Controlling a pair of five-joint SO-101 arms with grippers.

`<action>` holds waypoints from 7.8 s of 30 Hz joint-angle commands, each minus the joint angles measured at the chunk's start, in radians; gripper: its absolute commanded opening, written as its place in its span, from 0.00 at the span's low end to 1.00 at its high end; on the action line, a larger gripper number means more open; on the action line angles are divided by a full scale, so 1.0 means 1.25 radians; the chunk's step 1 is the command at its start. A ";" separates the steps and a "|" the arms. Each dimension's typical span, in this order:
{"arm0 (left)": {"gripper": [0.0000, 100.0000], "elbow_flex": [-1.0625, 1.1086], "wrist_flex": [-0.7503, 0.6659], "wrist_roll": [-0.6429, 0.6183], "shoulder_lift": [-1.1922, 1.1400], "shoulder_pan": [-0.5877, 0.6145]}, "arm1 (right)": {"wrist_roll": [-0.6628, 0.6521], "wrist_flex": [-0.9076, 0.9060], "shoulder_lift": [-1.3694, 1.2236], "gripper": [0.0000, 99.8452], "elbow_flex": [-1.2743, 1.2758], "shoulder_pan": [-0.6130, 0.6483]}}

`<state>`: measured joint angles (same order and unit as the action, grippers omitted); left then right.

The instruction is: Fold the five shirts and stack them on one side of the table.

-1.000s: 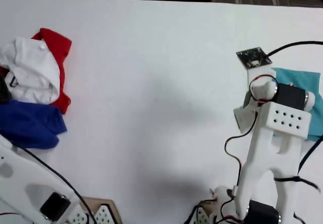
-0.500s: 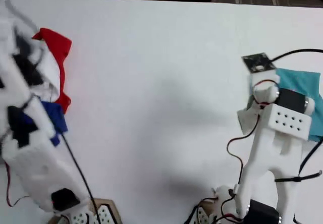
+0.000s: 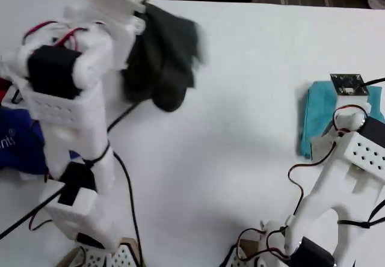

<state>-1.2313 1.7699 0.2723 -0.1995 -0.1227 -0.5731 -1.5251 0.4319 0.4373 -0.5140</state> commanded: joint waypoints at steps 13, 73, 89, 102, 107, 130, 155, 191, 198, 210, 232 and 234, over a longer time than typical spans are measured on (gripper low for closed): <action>0.21 -0.019 0.011 -0.004 -0.163 -0.012 | -0.006 0.008 0.031 0.26 -0.002 0.029; 0.21 0.344 -0.015 0.000 -0.195 0.320 | 0.245 -0.072 -0.990 0.26 -0.830 0.499; 0.21 0.344 -0.022 0.000 -0.196 0.315 | 0.245 -0.078 -1.069 0.02 -0.865 0.515; 0.21 0.346 -0.015 0.000 -0.196 0.315 | 0.238 -0.112 -0.970 0.02 -0.927 0.488; 0.21 0.346 -0.015 0.000 -0.196 0.307 | 0.210 -0.136 -0.807 0.02 -0.997 0.430; 0.21 0.346 0.011 0.000 -0.108 -0.099 | 0.166 0.147 -0.606 0.02 -1.005 0.328; 0.15 0.888 -0.307 0.122 -0.198 -0.081 | 0.210 0.218 -0.606 0.02 -1.005 0.217; 0.20 0.953 -0.372 0.161 -0.194 -0.109 | 0.211 0.213 -0.607 0.02 -0.998 0.255; 0.20 0.861 -0.293 0.189 -0.195 -0.109 | 0.211 0.212 -0.607 0.02 -0.998 0.255; 0.20 0.801 -0.263 0.191 -0.263 -0.101 | 0.211 0.212 -0.607 0.02 -0.998 0.255; 0.03 0.582 -0.141 0.189 -0.287 -0.032 | 0.205 0.218 -0.733 0.02 -0.999 0.255; 0.03 0.481 -0.079 0.191 -0.258 -0.012 | 0.204 0.222 -0.768 0.02 -1.019 0.256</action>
<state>-0.4335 1.5689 0.5102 -0.6091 -0.1826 -0.3153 -1.2735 -0.4979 -0.7795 -0.2025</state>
